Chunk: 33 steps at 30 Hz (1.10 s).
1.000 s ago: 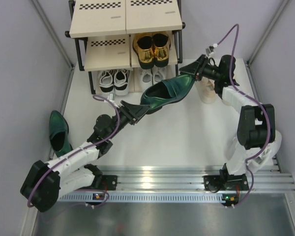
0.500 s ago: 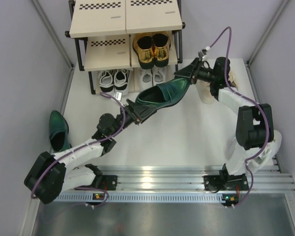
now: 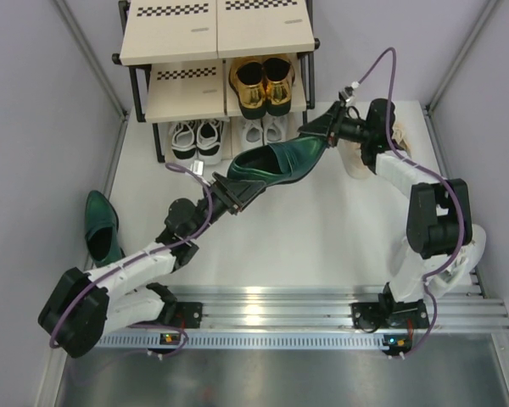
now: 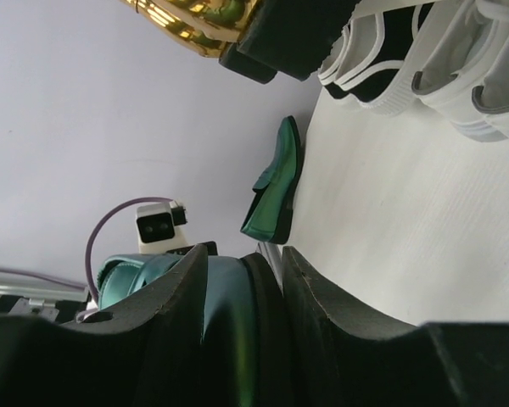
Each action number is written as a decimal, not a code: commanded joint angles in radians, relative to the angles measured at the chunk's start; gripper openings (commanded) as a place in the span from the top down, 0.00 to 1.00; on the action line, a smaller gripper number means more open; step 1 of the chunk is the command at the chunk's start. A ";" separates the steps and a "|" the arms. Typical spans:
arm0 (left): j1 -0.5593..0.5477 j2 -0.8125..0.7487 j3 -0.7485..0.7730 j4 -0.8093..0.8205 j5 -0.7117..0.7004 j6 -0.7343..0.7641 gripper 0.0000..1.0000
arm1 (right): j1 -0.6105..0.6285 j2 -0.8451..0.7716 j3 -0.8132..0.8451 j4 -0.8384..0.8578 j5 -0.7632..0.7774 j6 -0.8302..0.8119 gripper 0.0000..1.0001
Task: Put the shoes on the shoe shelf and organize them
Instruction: Pick up the shoe at the center of the board.
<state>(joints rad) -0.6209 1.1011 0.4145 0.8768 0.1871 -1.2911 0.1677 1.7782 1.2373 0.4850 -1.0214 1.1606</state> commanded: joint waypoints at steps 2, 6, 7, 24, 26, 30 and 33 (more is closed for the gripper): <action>0.001 -0.093 0.014 0.024 -0.090 0.084 1.00 | 0.052 -0.039 0.019 0.015 -0.123 -0.041 1.00; 0.001 -0.139 0.007 0.025 -0.112 0.118 1.00 | 0.049 -0.022 0.042 0.013 -0.144 -0.061 0.79; 0.001 -0.156 0.007 0.025 -0.120 0.122 1.00 | 0.049 -0.020 0.047 0.010 -0.146 -0.061 0.56; 0.001 -0.199 -0.051 0.120 -0.164 0.082 1.00 | 0.024 -0.010 0.074 0.064 -0.140 -0.030 0.01; 0.003 -0.202 -0.052 0.131 -0.164 0.082 1.00 | 0.006 -0.005 0.088 0.040 -0.137 -0.059 0.01; 0.003 -0.214 -0.063 0.155 -0.176 0.076 1.00 | -0.033 0.006 0.129 -0.009 -0.134 -0.093 0.01; 0.003 -0.225 -0.075 0.172 -0.214 0.075 1.00 | -0.051 0.007 0.133 -0.025 -0.131 -0.107 0.01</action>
<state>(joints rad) -0.6228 0.9234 0.3298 0.8227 0.0345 -1.2060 0.1455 1.7782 1.3174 0.4545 -1.1534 1.0969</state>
